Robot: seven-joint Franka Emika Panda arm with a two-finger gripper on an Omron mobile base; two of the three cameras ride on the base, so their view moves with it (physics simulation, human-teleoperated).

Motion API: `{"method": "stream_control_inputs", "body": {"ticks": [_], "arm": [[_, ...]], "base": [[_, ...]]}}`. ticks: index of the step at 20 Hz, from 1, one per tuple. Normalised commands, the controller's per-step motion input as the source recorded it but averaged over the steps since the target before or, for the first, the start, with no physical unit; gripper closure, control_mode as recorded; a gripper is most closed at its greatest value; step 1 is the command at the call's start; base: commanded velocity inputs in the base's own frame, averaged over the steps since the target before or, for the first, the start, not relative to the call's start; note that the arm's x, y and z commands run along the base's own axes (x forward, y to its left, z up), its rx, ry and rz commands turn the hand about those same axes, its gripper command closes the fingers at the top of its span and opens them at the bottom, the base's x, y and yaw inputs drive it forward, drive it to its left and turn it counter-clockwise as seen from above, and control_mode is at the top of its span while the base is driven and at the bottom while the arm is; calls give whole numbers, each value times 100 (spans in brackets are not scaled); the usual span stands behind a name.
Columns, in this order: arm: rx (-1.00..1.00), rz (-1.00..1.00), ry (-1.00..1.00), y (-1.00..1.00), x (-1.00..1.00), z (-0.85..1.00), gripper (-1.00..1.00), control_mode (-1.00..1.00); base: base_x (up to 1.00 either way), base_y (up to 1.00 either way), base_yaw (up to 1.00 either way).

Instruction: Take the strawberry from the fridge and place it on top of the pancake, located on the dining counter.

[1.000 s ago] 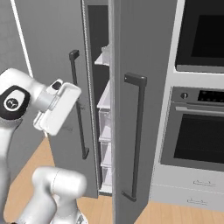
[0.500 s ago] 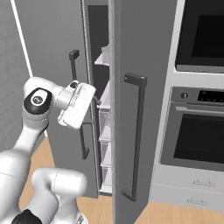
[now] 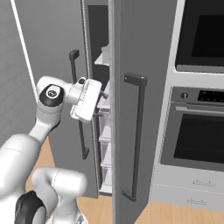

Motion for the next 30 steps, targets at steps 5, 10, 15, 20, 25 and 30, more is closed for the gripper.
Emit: {"method": "stream_control_inputs", "body": {"ticks": [5,10,15,20,25,30], "arm": [[-1,0,9,-32,30,-2,-100,-100],[0,0,9,-34,16,-6,-100,-100],[0,0,5,-58,-10,-1,-100,-100],[0,0,3,-82,-29,0,-100,-100],[0,0,4,-86,-24,0,-100,-100],[0,0,4,-26,-3,0,-100,-100]], "base": [[0,0,0],[0,0,0],[0,0,0],[0,0,0],[0,0,0],[0,0,0]]}}
